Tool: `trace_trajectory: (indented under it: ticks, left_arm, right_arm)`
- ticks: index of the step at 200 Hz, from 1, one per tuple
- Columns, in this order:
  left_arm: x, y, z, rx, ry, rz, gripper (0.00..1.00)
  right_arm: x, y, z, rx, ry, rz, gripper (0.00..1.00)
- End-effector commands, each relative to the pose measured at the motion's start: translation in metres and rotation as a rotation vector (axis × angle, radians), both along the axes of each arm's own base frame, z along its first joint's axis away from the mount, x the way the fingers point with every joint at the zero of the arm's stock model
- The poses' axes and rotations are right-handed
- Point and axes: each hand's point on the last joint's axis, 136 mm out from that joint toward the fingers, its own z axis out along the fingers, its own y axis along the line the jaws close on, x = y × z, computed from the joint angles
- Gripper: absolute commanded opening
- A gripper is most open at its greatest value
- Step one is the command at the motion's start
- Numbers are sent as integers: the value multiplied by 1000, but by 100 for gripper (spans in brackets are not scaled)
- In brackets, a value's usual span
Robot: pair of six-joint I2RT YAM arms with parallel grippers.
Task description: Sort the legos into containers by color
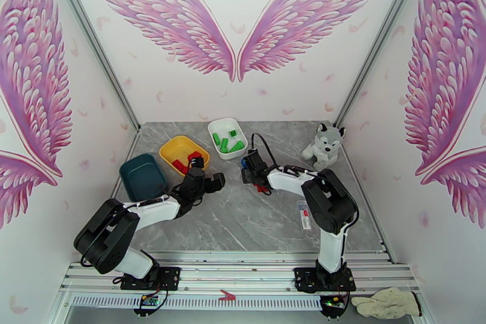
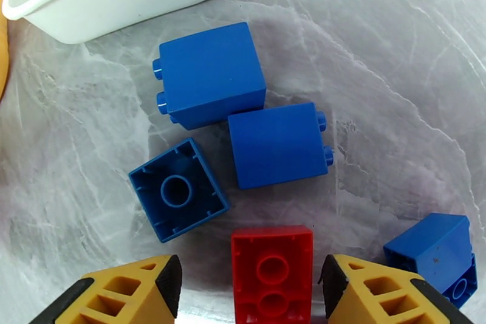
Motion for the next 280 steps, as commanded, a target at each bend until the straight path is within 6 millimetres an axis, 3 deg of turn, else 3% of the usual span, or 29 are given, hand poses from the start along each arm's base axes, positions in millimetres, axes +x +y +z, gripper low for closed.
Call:
trace_trajectory:
  ticks: [1, 60, 132, 179, 199, 251, 280]
  left_arm:
    - [8, -1, 16, -14, -39, 16, 98]
    - [8, 1, 18, -17, -43, 20, 98]
    - [5, 7, 22, -20, -53, 31, 98]
    - [3, 11, 22, -20, -53, 40, 98]
    - [3, 13, 23, -23, -54, 42, 98]
    - [8, 24, 28, -43, -55, 55, 99]
    - [12, 35, 36, -61, -67, 73, 99]
  right_arm:
    - [3, -9, -7, -55, 20, -12, 62]
    - [0, -10, -17, -58, 38, -12, 53]
    - [2, -4, -18, -46, 43, 5, 42]
    - [4, 1, -16, -27, 42, 14, 43]
    - [2, 1, -16, -17, 41, 12, 37]
    - [-8, 4, 11, 59, 0, 26, 30]
    - [-17, 17, 28, 167, -15, 70, 28]
